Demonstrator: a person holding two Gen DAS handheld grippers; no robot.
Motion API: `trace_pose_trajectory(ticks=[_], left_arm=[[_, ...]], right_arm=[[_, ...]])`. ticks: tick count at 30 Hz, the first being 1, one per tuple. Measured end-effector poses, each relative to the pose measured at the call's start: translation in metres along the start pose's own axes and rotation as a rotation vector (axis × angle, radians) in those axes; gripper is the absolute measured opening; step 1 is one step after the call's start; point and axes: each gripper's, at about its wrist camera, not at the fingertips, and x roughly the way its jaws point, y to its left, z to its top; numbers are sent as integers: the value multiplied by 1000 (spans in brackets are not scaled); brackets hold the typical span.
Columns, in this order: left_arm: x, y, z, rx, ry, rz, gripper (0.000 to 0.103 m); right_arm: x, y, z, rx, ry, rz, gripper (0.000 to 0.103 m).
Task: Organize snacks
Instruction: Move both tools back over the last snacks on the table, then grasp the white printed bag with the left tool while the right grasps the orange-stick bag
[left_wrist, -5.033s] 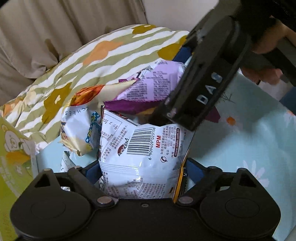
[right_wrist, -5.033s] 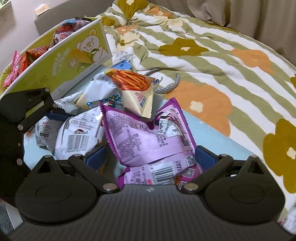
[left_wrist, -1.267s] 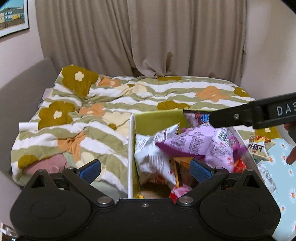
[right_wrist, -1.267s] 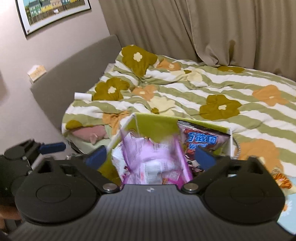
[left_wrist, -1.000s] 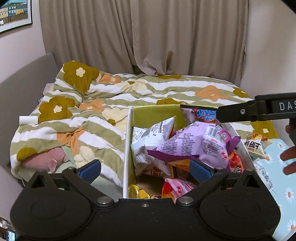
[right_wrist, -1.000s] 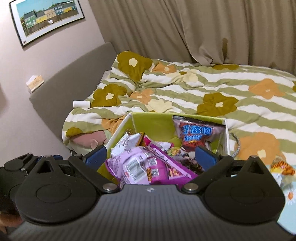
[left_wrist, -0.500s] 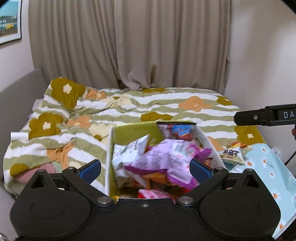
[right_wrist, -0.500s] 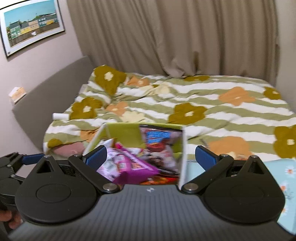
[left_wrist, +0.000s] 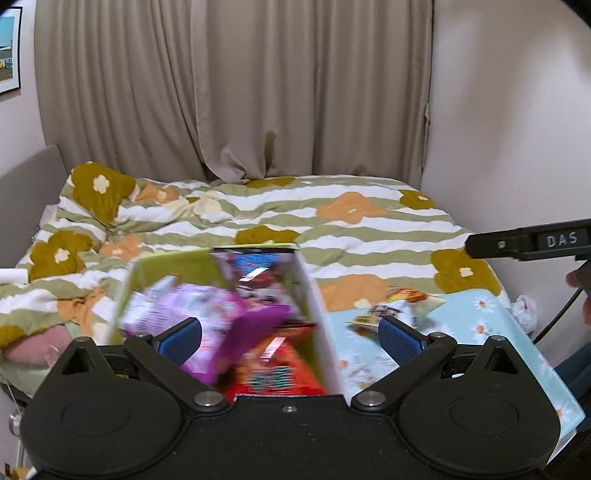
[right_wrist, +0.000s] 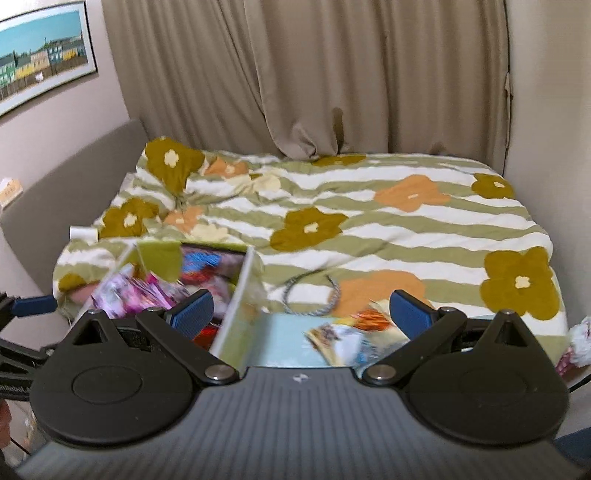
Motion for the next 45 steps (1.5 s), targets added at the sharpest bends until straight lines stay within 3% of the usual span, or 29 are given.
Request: trace_pose_trajectory(ticks=[7, 17, 28, 34, 37, 45], left_arm=[[33, -66, -4, -29, 63, 31, 103], [110, -127, -37, -136, 240, 51, 103], [184, -136, -66, -176, 381, 172, 102], [204, -128, -80, -206, 455, 189, 101], [209, -124, -89, -239, 487, 161, 95], [198, -113, -88, -251, 453, 112, 70]], right_arm=[[24, -62, -3, -13, 54, 71, 103], [100, -114, -4, -18, 172, 188, 103], [185, -127, -15, 18, 307, 249, 103], [214, -123, -21, 19, 361, 263, 103], [225, -122, -25, 27, 385, 275, 103], [238, -120, -26, 67, 417, 330, 103]])
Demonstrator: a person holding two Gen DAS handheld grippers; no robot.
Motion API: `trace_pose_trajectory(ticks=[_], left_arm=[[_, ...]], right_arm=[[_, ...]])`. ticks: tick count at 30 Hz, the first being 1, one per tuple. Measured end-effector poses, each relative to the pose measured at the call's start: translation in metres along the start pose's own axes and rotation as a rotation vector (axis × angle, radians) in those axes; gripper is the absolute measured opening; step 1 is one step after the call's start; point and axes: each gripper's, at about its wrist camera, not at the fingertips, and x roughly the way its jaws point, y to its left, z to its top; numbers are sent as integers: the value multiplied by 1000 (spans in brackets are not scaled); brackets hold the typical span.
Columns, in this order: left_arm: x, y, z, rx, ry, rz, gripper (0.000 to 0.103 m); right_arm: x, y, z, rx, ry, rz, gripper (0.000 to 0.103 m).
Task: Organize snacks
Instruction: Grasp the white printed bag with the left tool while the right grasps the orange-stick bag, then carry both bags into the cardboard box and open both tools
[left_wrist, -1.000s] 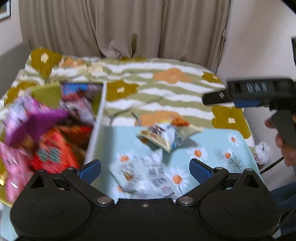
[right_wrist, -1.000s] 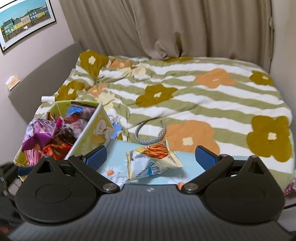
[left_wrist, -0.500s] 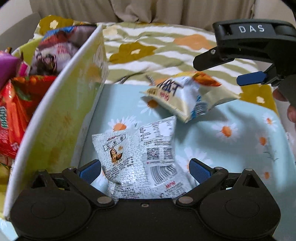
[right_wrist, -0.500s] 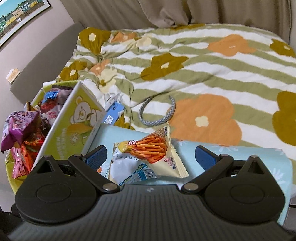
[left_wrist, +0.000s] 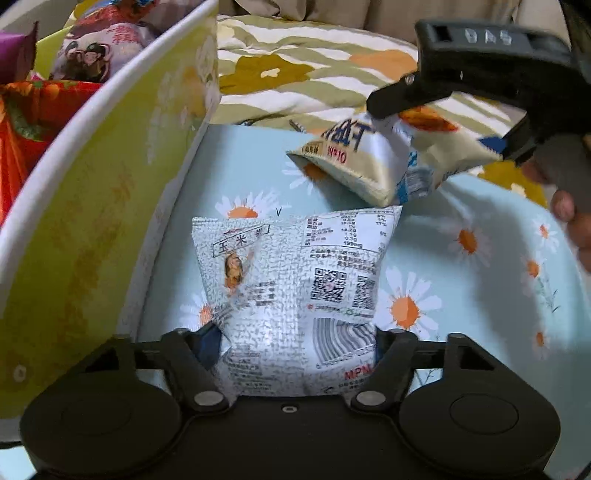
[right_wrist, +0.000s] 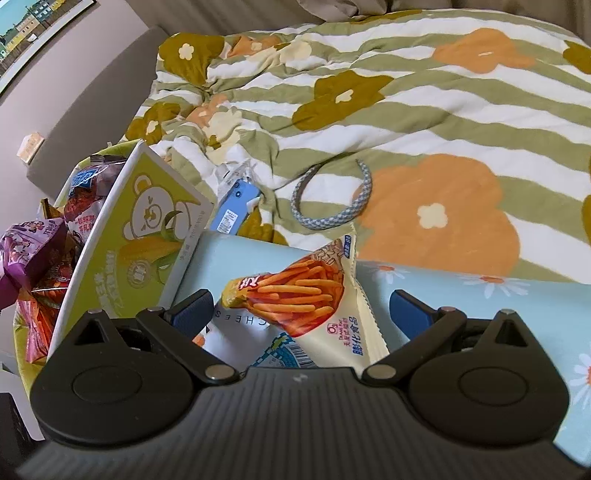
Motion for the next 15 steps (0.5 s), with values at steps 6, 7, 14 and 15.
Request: trace_pose_trajectory(ticks=[6, 7, 14, 15], left_arm=[[-8, 0, 0, -18, -12, -7, 68], [-9, 0, 0, -20, -16, -6, 68], [-17, -1, -4, -16, -34, -1, 68], [-18, -1, -5, -16, -36, -2, 68]], right_arm=[[6, 5, 2, 2, 17, 20, 103], [7, 5, 2, 4, 22, 25, 103], [16, 5, -4, 50, 61, 67, 103], [16, 5, -7, 55, 65, 67, 101]])
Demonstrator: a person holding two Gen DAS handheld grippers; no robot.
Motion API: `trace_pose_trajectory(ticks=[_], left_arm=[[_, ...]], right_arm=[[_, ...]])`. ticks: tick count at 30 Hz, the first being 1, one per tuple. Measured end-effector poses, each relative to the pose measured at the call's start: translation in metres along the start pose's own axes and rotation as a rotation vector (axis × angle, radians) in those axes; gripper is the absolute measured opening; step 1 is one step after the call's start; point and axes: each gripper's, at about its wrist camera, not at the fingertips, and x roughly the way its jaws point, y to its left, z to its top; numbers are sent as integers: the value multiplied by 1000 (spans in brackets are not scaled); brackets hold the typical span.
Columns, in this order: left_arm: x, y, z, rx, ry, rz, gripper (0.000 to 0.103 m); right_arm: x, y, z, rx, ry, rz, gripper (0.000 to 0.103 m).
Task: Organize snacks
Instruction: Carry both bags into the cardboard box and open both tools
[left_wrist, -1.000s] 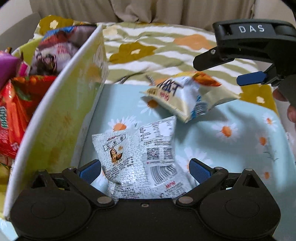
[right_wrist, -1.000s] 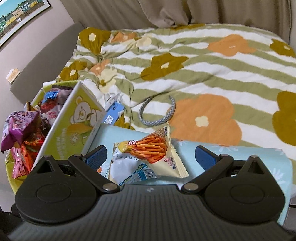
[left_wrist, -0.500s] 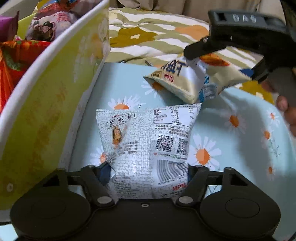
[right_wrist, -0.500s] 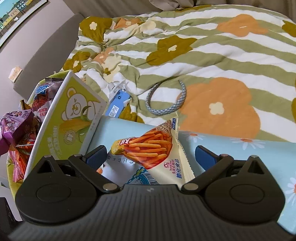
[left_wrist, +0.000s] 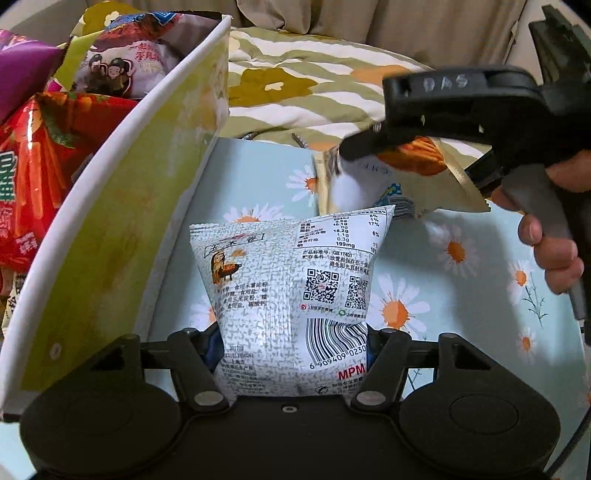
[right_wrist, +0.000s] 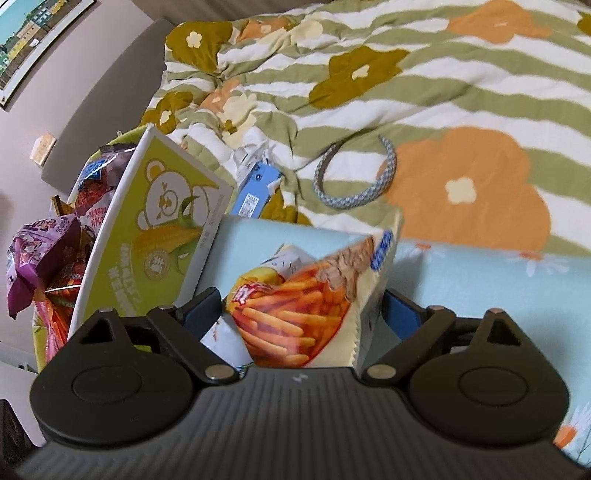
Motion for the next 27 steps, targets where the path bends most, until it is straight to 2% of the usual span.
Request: trace_pose_trajectory(ticks=[4, 8, 13, 20, 27], left_arm=[[-6, -1, -3, 5, -11, -5, 68], [-16, -2, -5, 13, -32, -21, 68], [-41, -6, -4, 16, -89, -54, 68], [-106, 2, -1, 13, -224, -93, 68], [-171, 48, -4, -33, -362, -72, 68]], right_arm=[[-3, -3, -9, 10, -6, -17, 83], [-16, -5, -16, 25, -32, -28, 76], [-48, 4, -24, -2, -111, -60, 74], [-101, 33, -34, -25, -211, -55, 74], [-144, 85, -45, -68, -302, -25, 74]])
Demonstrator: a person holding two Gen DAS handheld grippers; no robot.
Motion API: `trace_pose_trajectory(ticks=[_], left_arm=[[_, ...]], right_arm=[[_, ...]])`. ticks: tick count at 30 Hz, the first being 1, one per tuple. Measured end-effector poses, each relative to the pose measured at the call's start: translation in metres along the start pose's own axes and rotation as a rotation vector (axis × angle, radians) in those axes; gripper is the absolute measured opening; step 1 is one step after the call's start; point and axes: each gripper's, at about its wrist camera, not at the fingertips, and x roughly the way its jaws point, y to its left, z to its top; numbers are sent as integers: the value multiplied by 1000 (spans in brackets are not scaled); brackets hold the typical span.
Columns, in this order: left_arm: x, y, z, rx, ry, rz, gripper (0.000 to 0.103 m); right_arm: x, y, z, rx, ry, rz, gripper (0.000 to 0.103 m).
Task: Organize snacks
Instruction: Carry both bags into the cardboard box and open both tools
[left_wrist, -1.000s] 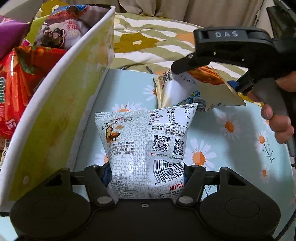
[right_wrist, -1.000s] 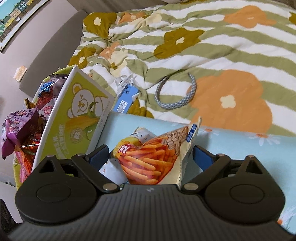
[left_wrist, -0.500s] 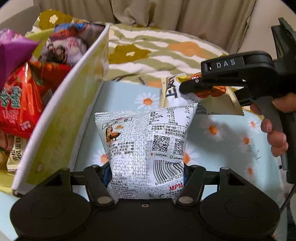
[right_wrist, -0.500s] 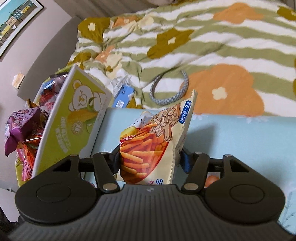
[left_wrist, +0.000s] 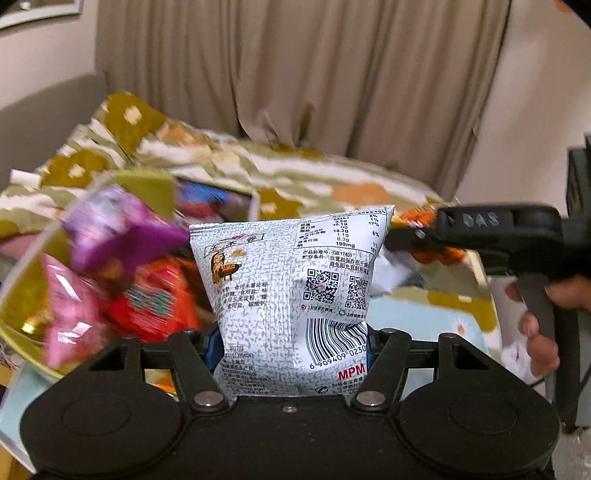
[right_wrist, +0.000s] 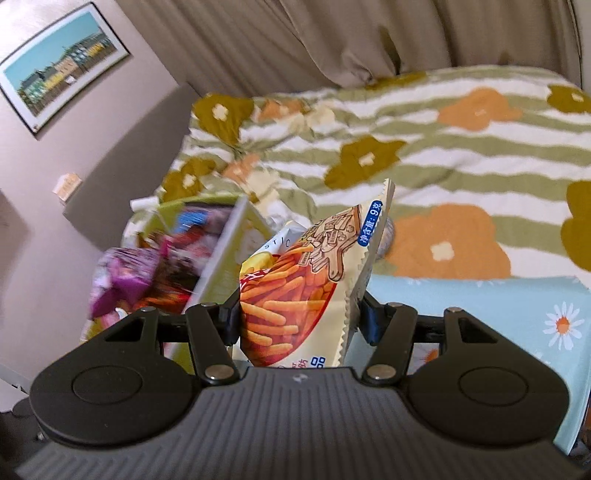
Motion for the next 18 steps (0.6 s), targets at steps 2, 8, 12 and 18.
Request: trace_pose_trajectory(ticks=[2, 8, 12, 18], left_arm=[[-15, 16, 5, -10, -36, 13, 68], [-47, 72, 29, -8, -108, 23, 68], [-55, 117, 47, -2, -127, 25, 68], [-45, 179, 64, 26, -124, 21, 69]], right_arm=[[-9, 20, 0, -18, -26, 12, 74], [-22, 85, -11, -50, -83, 25, 74], [-19, 129, -23, -31, -108, 18, 74], [2, 182, -43, 7, -111, -28, 74]])
